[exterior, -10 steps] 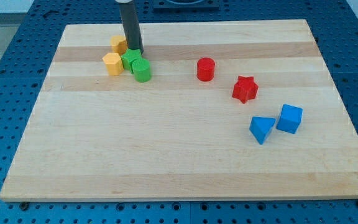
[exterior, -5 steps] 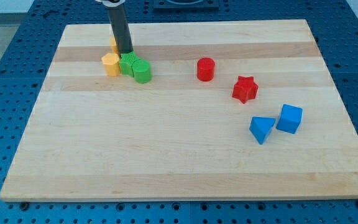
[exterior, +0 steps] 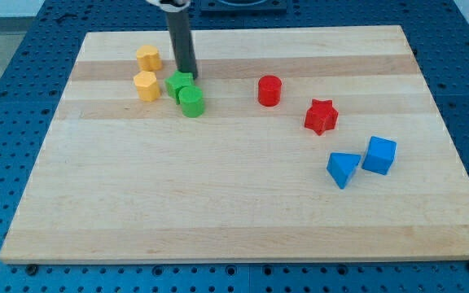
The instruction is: Push green star along with green circle to the center
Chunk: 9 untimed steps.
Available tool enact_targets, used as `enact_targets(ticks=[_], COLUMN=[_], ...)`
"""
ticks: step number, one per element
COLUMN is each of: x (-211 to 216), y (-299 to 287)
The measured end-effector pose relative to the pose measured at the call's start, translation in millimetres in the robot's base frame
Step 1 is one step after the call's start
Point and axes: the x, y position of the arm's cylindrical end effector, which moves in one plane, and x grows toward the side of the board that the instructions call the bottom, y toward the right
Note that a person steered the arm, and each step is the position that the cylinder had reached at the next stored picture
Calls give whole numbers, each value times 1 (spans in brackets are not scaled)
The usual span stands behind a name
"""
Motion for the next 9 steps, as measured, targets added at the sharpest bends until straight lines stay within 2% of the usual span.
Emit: enact_targets(ticks=[1, 3, 5, 7, 8, 9], x=[2, -24, 12, 57, 57, 55], y=[-5, -38, -35, 1, 3, -24])
